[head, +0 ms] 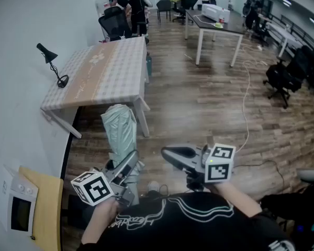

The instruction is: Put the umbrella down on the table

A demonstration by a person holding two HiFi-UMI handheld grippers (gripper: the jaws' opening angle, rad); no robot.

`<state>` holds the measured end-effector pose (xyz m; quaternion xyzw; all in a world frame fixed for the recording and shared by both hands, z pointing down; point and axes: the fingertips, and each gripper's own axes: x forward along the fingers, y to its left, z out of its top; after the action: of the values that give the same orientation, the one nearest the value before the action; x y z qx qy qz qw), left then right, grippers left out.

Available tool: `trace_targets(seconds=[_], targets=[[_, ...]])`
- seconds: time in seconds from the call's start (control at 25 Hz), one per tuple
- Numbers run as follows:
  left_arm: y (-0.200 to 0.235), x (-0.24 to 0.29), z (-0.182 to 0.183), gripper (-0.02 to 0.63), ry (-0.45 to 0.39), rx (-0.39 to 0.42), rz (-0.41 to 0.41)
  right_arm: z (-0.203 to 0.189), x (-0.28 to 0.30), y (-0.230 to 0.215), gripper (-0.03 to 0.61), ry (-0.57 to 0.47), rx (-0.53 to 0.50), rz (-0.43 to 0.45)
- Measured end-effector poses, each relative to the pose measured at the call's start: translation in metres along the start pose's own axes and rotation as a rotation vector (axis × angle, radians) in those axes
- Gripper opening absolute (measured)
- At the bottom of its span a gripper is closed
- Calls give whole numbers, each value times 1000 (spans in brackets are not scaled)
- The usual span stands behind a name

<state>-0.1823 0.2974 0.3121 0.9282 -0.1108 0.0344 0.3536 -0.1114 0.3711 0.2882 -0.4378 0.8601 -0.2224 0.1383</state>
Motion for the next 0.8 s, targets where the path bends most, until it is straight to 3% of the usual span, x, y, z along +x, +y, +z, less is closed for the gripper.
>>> trace_targets(seconds=[0.4,0.8], targets=[[18,8,-1,265,4,-13,-7,-8,10,-13,12,35,19,-15],[57,33,14,265,-3,-29,-1,-5,32,-53,12,50,36,-27]])
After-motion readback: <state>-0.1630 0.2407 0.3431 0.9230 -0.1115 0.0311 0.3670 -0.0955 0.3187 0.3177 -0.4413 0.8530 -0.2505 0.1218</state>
